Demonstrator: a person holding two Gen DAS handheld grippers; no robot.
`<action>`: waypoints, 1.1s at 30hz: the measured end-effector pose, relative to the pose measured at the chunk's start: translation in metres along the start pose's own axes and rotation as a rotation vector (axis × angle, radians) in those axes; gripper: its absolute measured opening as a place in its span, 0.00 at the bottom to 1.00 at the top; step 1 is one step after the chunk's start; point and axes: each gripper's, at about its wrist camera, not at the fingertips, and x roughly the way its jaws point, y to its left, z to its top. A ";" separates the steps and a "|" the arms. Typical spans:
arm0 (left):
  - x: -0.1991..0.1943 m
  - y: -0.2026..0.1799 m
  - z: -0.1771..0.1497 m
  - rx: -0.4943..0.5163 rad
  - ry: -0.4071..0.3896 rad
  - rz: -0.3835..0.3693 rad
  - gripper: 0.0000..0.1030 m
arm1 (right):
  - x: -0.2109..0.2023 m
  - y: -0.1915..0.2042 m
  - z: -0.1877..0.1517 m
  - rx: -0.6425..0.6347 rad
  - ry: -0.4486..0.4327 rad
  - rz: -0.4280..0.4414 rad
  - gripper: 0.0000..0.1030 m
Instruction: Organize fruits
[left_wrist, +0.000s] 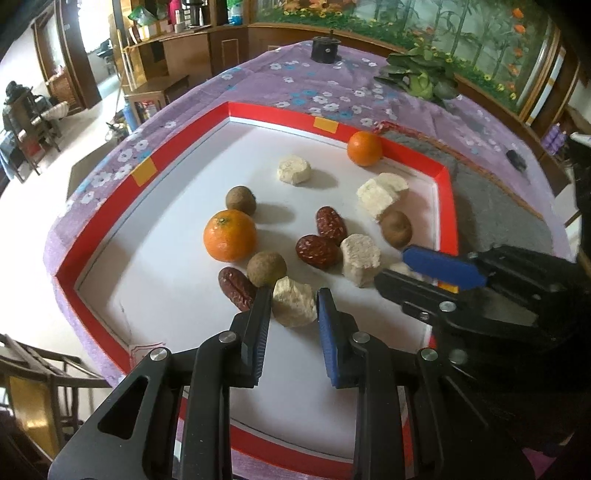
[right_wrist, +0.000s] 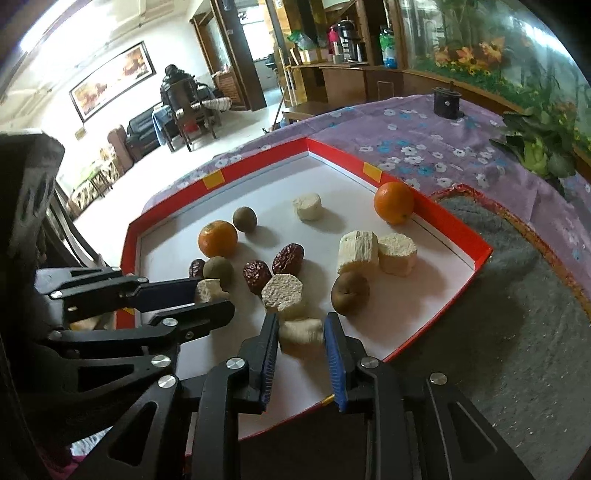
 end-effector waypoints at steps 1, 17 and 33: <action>0.001 0.000 0.000 0.000 0.001 0.005 0.29 | -0.001 0.001 0.000 -0.002 -0.003 -0.003 0.27; -0.023 0.004 -0.005 -0.041 -0.123 0.064 0.62 | -0.043 0.006 -0.005 0.037 -0.143 -0.077 0.37; -0.053 -0.010 -0.012 -0.037 -0.232 0.125 0.62 | -0.076 0.007 -0.022 0.079 -0.259 -0.083 0.47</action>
